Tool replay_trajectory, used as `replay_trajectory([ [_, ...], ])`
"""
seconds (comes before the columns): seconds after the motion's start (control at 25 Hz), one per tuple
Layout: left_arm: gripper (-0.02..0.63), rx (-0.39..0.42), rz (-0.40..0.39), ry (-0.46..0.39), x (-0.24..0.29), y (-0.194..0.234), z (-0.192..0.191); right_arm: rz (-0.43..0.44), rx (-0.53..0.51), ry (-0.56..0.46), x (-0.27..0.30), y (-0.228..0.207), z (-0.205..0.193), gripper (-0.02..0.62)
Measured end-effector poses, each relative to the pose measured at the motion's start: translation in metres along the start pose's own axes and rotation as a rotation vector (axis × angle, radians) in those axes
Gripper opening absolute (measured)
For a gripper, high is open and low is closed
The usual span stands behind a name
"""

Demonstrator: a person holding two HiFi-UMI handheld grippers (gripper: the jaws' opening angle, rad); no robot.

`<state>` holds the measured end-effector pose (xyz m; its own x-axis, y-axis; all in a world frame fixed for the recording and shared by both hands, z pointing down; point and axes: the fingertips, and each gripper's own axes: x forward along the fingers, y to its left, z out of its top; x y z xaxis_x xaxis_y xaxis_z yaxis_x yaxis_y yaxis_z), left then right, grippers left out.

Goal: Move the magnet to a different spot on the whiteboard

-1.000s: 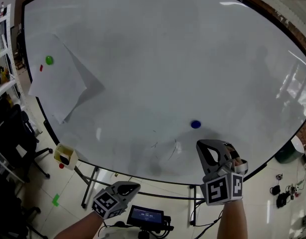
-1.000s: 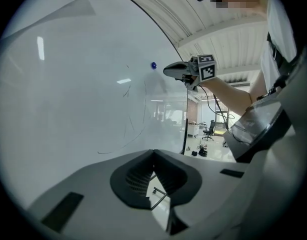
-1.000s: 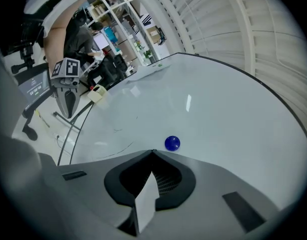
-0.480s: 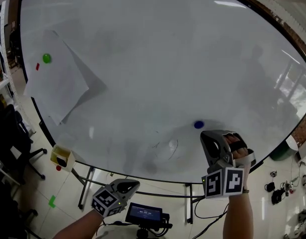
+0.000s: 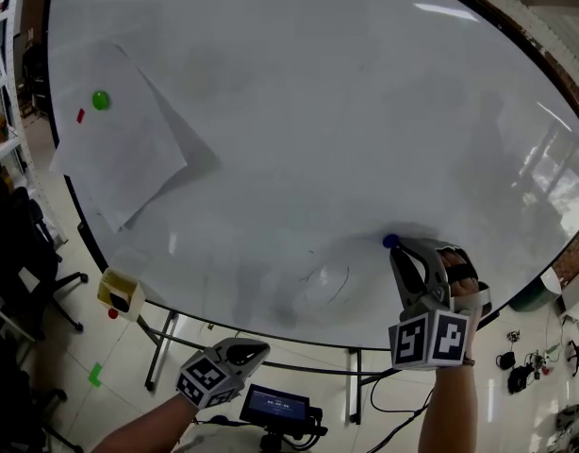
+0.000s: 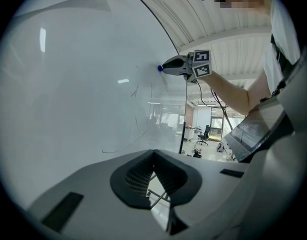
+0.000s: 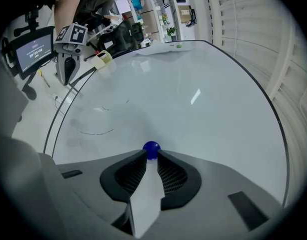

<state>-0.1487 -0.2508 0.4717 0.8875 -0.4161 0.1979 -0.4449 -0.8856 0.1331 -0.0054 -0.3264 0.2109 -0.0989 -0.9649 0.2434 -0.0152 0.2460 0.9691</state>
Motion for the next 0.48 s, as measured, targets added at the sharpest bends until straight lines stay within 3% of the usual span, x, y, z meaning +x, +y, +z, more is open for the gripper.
replay_trajectory([
  [0.32, 0.021, -0.009, 0.001, -0.006, -0.005, 0.013, -0.001, -0.001, -0.009, 0.012, 0.008, 0.001, 0.010, 0.155],
  [0.48, 0.021, -0.009, -0.001, -0.007, -0.005, 0.015, -0.001, 0.018, -0.007, 0.018, 0.009, 0.002, 0.012, 0.155],
])
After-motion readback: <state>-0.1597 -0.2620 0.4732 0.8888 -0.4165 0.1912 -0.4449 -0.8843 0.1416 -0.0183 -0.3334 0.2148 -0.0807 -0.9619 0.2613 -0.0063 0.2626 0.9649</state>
